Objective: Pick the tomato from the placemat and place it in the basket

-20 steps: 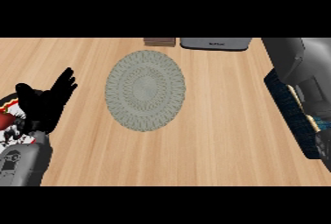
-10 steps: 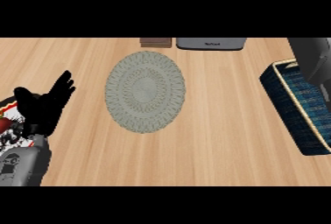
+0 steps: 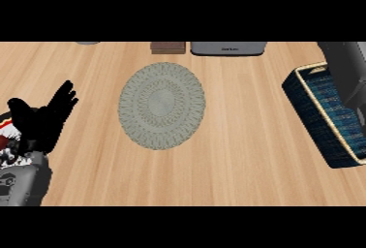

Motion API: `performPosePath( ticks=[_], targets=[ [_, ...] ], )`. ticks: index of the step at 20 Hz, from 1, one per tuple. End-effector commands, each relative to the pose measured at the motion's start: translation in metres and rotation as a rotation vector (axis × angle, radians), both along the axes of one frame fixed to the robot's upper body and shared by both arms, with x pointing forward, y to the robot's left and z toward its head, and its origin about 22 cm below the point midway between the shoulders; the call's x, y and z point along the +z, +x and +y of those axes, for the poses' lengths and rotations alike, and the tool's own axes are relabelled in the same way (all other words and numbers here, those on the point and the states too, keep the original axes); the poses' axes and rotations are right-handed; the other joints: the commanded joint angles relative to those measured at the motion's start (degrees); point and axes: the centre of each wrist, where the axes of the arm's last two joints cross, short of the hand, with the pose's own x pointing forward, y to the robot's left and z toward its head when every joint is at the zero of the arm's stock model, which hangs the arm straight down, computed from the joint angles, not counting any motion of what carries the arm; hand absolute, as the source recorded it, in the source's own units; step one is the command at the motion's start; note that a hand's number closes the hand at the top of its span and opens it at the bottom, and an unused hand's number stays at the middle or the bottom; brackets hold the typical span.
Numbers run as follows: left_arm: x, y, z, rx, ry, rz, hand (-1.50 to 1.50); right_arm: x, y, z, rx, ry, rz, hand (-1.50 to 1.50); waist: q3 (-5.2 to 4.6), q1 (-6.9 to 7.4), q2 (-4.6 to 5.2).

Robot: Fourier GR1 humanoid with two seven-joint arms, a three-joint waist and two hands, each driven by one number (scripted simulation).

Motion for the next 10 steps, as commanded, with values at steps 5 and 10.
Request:
performPosePath(
  ticks=[5,10],
  targets=[
    [0.009,0.004,-0.002,-0.008,-0.005,-0.003,0.0,-0.034,-0.009,-0.027,-0.105,0.126,-0.086,1.5,0.03,-0.24,0.0],
    [-0.008,-0.013,0.0,0.008,0.008,0.001,0.0,-0.058,-0.022,-0.074,-0.269,0.17,-0.146,-1.5,0.02,-0.39,-0.08]
  ],
)
